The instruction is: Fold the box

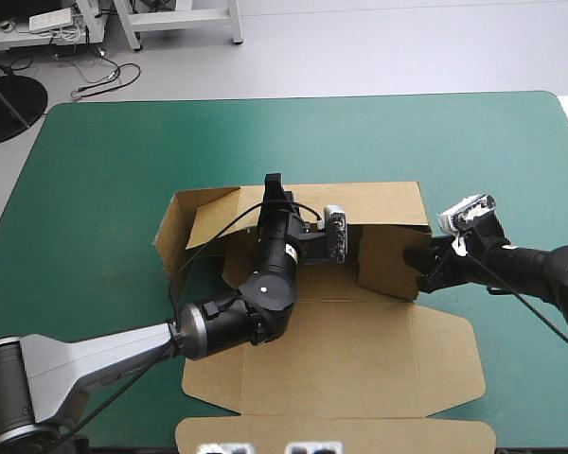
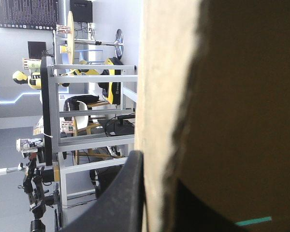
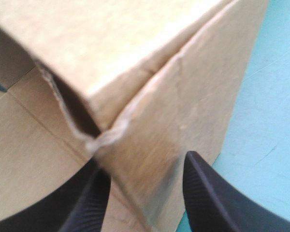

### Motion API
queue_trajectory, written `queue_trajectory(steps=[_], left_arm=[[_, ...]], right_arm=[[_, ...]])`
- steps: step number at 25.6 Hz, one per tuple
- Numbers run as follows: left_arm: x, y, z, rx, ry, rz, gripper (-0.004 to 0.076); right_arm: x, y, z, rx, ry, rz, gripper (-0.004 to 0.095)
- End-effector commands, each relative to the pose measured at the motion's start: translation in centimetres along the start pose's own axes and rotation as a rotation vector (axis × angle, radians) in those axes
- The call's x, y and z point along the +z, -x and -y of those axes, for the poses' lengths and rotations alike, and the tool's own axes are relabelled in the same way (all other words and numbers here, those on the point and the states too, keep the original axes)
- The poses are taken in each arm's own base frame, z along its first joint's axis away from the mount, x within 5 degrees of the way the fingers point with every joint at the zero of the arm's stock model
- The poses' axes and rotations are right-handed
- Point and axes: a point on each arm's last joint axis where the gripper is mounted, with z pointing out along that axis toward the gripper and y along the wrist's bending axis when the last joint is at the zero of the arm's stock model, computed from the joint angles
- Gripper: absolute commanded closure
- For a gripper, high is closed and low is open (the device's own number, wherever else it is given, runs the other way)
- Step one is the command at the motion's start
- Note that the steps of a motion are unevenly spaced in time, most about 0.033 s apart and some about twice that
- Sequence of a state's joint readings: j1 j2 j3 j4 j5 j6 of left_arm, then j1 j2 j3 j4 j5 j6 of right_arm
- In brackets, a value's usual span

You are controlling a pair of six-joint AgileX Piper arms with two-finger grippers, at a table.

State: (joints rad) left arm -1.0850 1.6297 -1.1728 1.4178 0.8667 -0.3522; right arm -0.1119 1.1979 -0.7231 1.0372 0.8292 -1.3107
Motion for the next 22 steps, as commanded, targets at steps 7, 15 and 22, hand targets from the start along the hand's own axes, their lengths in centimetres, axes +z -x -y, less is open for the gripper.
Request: queue_trajectory(steps=[7, 15, 22], left_arm=[[-1.4, 0.5, -1.9, -0.031, 0.045, 0.074, 0.0733], [-1.4, 0.1, -2.0, -0.039, 0.058, 0.037, 0.0547], [-1.5, 0.3, -2.8, 0.036, 0.143, 0.059, 0.0177]], right_arm=[[-0.4, 2.3, 0.7, 0.051, -0.06, 0.194, 0.0909], [-0.3, 1.8, 0.2, 0.021, -0.015, 0.136, 0.0909], [-0.2, 1.2, 0.3, 0.023, -0.026, 0.07, 0.0909]])
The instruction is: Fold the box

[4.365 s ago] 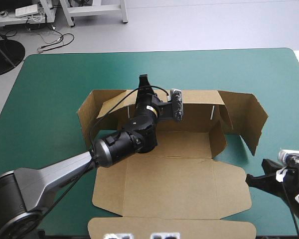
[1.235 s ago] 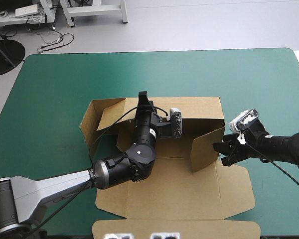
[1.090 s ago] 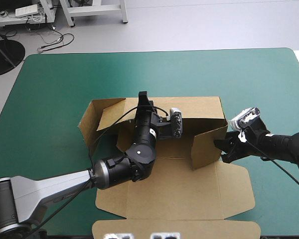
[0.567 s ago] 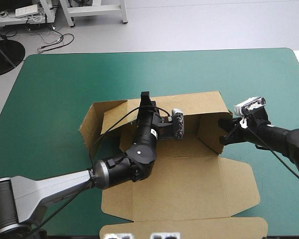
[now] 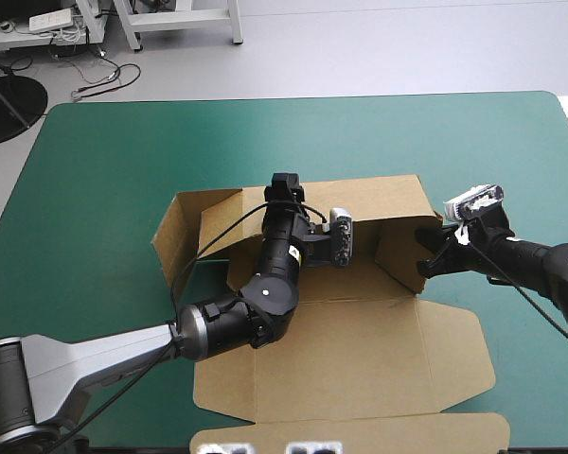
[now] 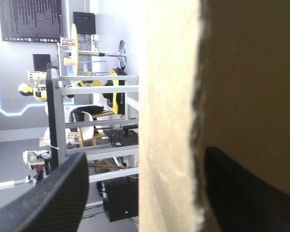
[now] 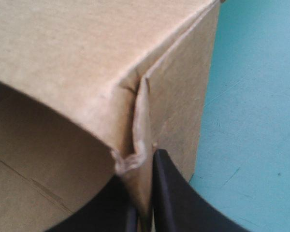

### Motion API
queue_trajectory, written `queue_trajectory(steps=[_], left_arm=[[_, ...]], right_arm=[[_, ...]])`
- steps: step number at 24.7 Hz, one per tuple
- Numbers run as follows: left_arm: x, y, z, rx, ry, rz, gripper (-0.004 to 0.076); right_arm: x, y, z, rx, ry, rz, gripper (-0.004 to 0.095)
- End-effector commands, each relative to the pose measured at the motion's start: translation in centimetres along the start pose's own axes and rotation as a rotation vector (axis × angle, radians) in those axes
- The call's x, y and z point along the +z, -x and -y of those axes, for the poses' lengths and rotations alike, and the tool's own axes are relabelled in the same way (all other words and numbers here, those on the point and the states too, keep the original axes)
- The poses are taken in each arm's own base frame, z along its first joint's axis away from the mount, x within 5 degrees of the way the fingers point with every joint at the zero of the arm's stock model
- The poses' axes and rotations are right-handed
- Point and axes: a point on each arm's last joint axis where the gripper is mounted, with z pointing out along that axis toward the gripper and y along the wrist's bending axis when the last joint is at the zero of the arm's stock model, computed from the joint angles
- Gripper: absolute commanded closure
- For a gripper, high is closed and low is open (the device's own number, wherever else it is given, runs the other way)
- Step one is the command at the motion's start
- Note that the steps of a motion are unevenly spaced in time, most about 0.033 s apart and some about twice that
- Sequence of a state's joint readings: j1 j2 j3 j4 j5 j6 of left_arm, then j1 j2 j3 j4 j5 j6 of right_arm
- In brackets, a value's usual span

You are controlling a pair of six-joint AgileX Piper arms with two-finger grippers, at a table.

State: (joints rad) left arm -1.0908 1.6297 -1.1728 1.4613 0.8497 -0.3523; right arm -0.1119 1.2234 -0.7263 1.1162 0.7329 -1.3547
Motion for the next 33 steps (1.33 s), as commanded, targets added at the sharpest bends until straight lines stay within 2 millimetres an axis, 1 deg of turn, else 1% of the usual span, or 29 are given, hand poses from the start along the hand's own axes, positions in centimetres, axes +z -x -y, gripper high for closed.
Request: queue_trajectory(steps=[1, 2, 4, 6, 7, 8, 9, 10, 11, 12, 13, 14, 15, 17, 18, 19, 22, 25, 27, 29, 31, 33], left_arm=[[-1.6, 0.3, -2.6, 0.021, 0.13, 0.042, 0.018], [-1.8, 0.5, -2.5, 0.024, 0.129, 0.05, 0.018], [-3.2, 1.9, -1.9, 0.042, 0.13, 0.1, 0.018], [-6.0, 4.0, -1.2, 0.05, 0.166, 0.167, 0.018], [-6.7, 4.3, -1.1, 0.041, 0.179, 0.175, 0.018], [-7.9, 4.9, -0.9, 0.036, 0.211, 0.178, 0.0191], [-8.6, 5.1, -0.9, 0.043, 0.236, 0.177, 0.0202], [-9.8, 5.4, -1.1, 0.055, 0.288, 0.183, 0.023], [-10.4, 5.5, -1.3, 0.058, 0.311, 0.193, 0.025], [-11.5, 5.6, -1.9, 0.041, 0.343, 0.227, 0.0301], [-11.9, 5.5, -2.3, 0.032, 0.36, 0.239, 0.0334], [-12.4, 5.3, -3.0, 0.013, 0.386, 0.257, 0.0388], [-12.8, 5.0, -3.8, -0.013, 0.416, 0.276, 0.0458], [-13.8, 4.1, -5.6, -0.08, 0.434, 0.305, 0.0629], [-14.1, 3.6, -6.7, -0.13, 0.444, 0.314, 0.0717], [-14.3, 3.0, -7.7, -0.172, 0.455, 0.315, 0.0728], [-14.5, 0.9, -11.3, -0.295, 0.491, 0.305, 0.0727], [-14.1, -2.2, -15.0, -0.434, 0.492, 0.273, 0.0727], [-13.7, -4.8, -17.7, -0.556, 0.478, 0.253, 0.0727], [-13.3, -7.8, -20.4, -0.689, 0.487, 0.208, 0.0727], [-13.1, -11.0, -22.5, -0.832, 0.502, 0.142, 0.0727], [-12.9, -13.5, -23.8, -0.948, 0.508, 0.077, 0.0727]], right_arm=[[-0.7, 0.6, -0.8, -0.008, 0.05, 0.001, 0.0909], [-0.7, 0.6, -0.8, -0.005, 0.051, 0.0, 0.0909], [-0.7, 0.6, -0.8, 0.002, 0.055, -0.001, 0.0909], [-0.7, 0.5, -0.8, 0.006, 0.054, -0.003, 0.0909], [-0.7, 0.5, -0.8, 0.007, 0.054, -0.004, 0.0909], [-0.7, 0.5, -0.8, 0.005, 0.053, -0.006, 0.0909], [-0.7, 0.5, -0.8, 0.005, 0.056, -0.006, 0.0909], [-0.7, 0.5, -0.8, 0.012, 0.056, -0.007, 0.0909], [-0.7, 0.5, -0.8, 0.012, 0.056, -0.007, 0.0909], [-0.7, 0.5, -0.8, 0.012, 0.056, -0.007, 0.0909], [-0.7, 0.5, -0.8, 0.012, 0.056, -0.007, 0.0909], [-0.7, 0.5, -0.8, 0.012, 0.056, -0.007, 0.0909], [-0.7, 0.5, -0.8, 0.012, 0.053, -0.006, 0.0909], [-0.7, 0.5, -0.8, 0.012, 0.054, -0.006, 0.0909], [-0.7, 0.5, -0.8, 0.013, 0.051, -0.005, 0.0909], [-0.7, 0.5, -0.8, 0.013, 0.049, -0.005, 0.0909], [-0.7, 0.6, -0.7, 0.031, 0.043, -0.003, 0.0909], [-0.7, 0.6, -0.7, 0.035, 0.039, -0.002, 0.0909], [-0.7, 0.6, -0.7, 0.043, 0.039, -0.003, 0.0909], [-0.7, 0.5, -0.6, 0.047, 0.034, -0.005, 0.0908], [-0.8, 0.9, -0.6, 0.07, 0.029, -0.002, 0.0908], [-1.0, 1.3, -0.4, 0.106, 0.017, 0.001, 0.0908]])
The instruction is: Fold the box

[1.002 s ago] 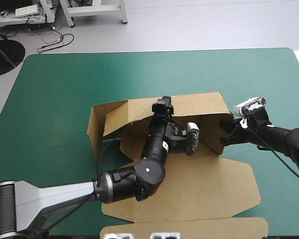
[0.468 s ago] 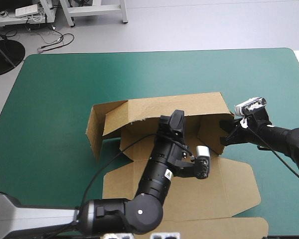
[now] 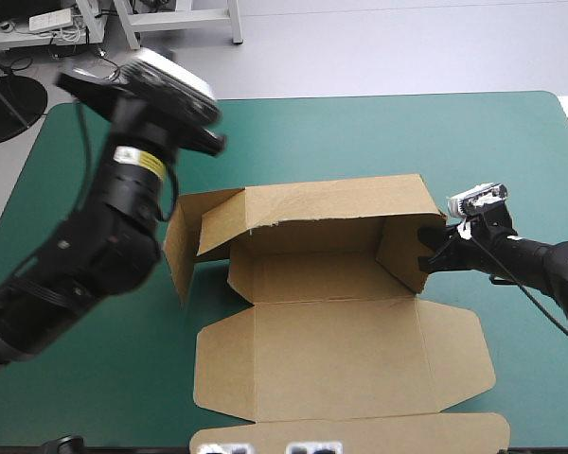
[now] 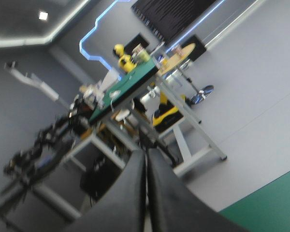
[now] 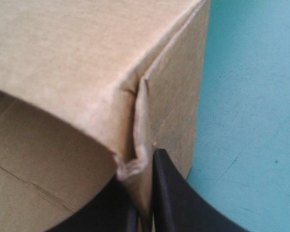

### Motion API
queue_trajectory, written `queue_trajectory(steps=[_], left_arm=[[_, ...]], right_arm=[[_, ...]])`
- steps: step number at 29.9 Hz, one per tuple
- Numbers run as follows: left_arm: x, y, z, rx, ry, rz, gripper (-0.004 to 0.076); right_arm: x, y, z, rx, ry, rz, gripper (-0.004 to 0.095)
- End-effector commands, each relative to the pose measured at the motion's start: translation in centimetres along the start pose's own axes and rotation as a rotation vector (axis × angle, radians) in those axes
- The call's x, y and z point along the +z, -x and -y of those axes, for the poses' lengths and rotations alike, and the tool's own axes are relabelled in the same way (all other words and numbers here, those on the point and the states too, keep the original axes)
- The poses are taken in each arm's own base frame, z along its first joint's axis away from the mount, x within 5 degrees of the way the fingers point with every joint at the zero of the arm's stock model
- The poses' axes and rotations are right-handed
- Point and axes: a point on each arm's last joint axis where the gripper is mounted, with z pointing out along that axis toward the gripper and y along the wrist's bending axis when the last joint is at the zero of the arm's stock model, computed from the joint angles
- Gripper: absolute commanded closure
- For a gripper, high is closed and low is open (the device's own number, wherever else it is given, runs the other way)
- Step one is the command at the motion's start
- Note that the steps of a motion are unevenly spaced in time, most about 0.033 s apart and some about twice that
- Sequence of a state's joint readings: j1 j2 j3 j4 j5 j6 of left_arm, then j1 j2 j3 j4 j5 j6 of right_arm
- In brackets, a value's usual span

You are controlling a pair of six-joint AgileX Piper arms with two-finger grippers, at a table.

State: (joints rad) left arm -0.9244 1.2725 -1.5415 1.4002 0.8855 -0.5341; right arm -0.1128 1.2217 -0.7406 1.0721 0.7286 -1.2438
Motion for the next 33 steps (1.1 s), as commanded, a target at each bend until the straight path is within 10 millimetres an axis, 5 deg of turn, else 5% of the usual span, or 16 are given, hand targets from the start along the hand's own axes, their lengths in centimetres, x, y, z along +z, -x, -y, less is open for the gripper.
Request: queue_trajectory(steps=[1, 10, 15, 20, 26, 33], left_arm=[[0.4, -0.9, -6.4, -0.192, 0.104, -0.063, 0.0727], [3.2, -9.5, -11.0, -0.47, 0.135, -0.448, 0.0727], [3.1, -14.6, -12.0, -0.639, 0.131, -0.65, 0.0727], [2.4, -19.1, -11.4, -0.677, 0.081, -0.861, 0.0727], [1.8, -22.0, -9.6, -0.668, 0.021, -1.016, 0.0727], [1.8, -22.9, -8.3, -0.674, -0.056, -1.041, 0.0727]], right_arm=[[-1.0, 1.4, -0.6, 0.042, 0.026, 0.014, 0.0908], [-3.0, 4.8, -0.4, 0.11, -0.032, -0.002, 0.0908], [-2.6, 5.8, -0.1, 0.188, 0.017, -0.14, 0.0908], [0.5, 6.7, -0.2, 0.168, -0.005, -0.287, 0.0907], [5.3, 8.4, -0.1, 0.098, -0.109, -0.349, 0.0877], [7.5, 10.5, 0.5, 0.097, -0.138, -0.338, 0.0589]])
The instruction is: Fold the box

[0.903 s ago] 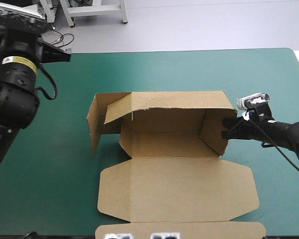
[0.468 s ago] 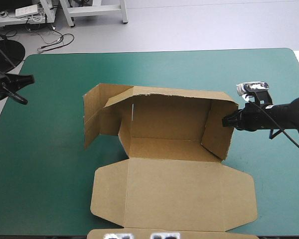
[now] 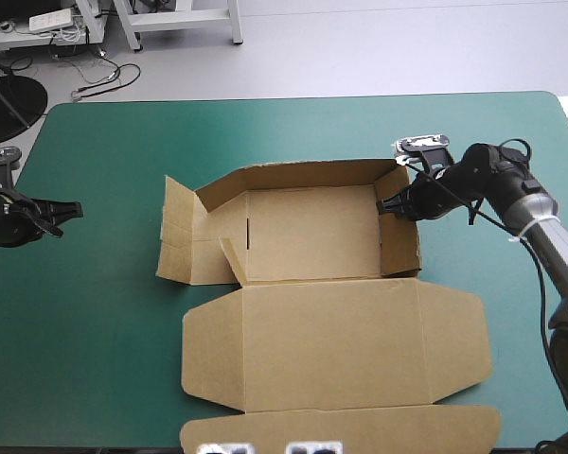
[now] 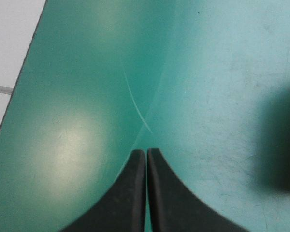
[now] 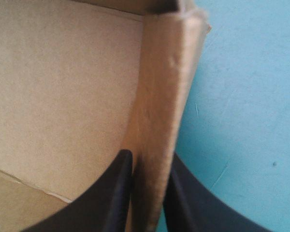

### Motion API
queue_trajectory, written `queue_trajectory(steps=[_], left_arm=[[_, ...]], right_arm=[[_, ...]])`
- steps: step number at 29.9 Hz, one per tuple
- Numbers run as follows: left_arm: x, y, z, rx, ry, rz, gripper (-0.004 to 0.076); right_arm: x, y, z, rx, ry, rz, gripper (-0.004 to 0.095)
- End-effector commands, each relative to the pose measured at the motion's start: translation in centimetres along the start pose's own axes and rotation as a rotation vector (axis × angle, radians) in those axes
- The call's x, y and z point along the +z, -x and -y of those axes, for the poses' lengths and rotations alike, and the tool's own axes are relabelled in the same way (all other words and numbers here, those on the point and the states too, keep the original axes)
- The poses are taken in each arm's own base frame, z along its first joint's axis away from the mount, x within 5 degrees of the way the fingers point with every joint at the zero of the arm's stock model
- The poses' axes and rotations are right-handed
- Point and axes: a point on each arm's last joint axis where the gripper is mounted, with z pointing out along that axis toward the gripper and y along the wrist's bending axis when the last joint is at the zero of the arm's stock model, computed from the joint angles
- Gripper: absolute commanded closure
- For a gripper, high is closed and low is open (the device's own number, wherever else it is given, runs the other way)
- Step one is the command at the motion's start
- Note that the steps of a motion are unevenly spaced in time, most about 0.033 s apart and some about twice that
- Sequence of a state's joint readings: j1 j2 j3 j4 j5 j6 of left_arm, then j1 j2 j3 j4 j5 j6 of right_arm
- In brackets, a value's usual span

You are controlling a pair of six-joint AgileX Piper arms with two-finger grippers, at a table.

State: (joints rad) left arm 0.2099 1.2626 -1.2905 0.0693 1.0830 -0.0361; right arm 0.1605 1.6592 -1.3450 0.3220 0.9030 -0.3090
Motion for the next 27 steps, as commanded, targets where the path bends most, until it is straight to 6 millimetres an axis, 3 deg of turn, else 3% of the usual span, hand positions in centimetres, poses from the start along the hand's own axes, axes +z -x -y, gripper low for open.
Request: queue_trajectory(steps=[1, 5, 12, 18, 22, 27], left_arm=[[-1.2, 0.5, 0.2, 0.015, -0.033, 0.08, 0.0727], [-1.2, 0.5, 0.2, 0.03, -0.032, 0.08, 0.0727], [-1.2, 0.5, 0.2, 0.054, -0.03, 0.08, 0.0727], [-1.2, 0.5, 0.2, 0.059, -0.031, 0.079, 0.0727], [-1.2, 0.5, 0.3, 0.055, -0.042, 0.08, 0.0727], [-1.2, 0.5, 0.5, 0.049, -0.054, 0.08, 0.0727]], right_arm=[[-2.1, 1.9, -0.5, -0.019, -0.007, 0.086, 0.0539], [-3.5, 3.0, -0.8, -0.035, -0.008, 0.13, 0.0489], [-8.9, 4.5, -2.0, -0.088, -0.018, 0.17, 0.0489], [-13.1, 4.1, -2.4, -0.062, -0.095, 0.15, 0.049], [-14.2, 3.2, -2.3, -0.031, -0.141, 0.14, 0.049], [-12.9, 3.4, -2.2, -0.018, -0.112, 0.113, 0.0489]])
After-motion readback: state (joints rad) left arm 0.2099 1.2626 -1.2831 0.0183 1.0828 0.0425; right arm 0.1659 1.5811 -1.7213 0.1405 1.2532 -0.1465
